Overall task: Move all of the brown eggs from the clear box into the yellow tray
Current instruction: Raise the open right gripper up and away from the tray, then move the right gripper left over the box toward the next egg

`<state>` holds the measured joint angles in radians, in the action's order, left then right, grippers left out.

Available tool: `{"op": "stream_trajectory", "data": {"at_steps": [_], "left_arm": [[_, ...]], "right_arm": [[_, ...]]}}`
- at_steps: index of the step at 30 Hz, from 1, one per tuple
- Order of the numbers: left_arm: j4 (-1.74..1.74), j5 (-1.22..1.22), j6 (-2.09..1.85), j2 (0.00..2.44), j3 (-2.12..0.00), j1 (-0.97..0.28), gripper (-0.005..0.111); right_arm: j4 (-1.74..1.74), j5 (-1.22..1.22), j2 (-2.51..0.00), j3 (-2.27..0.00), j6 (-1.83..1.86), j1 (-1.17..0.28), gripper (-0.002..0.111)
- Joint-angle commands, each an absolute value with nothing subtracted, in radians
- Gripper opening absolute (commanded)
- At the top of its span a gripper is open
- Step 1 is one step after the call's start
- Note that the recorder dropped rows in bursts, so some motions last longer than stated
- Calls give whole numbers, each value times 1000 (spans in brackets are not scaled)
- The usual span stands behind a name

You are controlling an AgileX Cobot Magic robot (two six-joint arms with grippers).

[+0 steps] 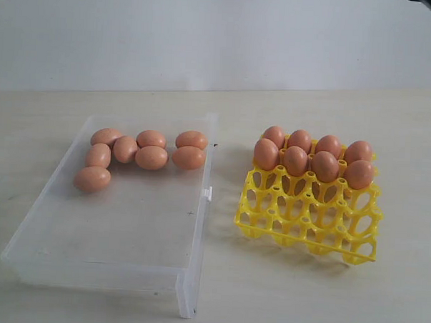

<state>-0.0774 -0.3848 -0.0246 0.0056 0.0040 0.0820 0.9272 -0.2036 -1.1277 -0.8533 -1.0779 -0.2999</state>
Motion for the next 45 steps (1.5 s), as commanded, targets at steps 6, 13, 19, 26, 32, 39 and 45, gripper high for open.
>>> {"op": "stream_trajectory", "data": {"at_steps": [6, 13, 19, 26, 32, 39, 45], "left_arm": [[-71, -379, -23, 0, 0, 76, 0], [-71, -379, -23, 0, 0, 76, 0], [-71, -379, -23, 0, 0, 76, 0], [-71, -379, -23, 0, 0, 76, 0], [-71, -379, -23, 0, 0, 76, 0], [-71, -379, -23, 0, 0, 76, 0], [-71, -379, -23, 0, 0, 76, 0]], "right_arm": [[836, -159, -1259, -903, -898, -424, 0], [355, -82, -1271, -903, -360, -436, 0], [227, -9, -1271, -933, -212, -436, 0], [227, 0, -1271, -950, -201, -436, 0], [-206, 17, -1284, -950, 275, -436, 0], [-282, 36, -1294, -964, 360, -436, 0], [-175, 57, -1323, -965, 228, -448, 0]]}}
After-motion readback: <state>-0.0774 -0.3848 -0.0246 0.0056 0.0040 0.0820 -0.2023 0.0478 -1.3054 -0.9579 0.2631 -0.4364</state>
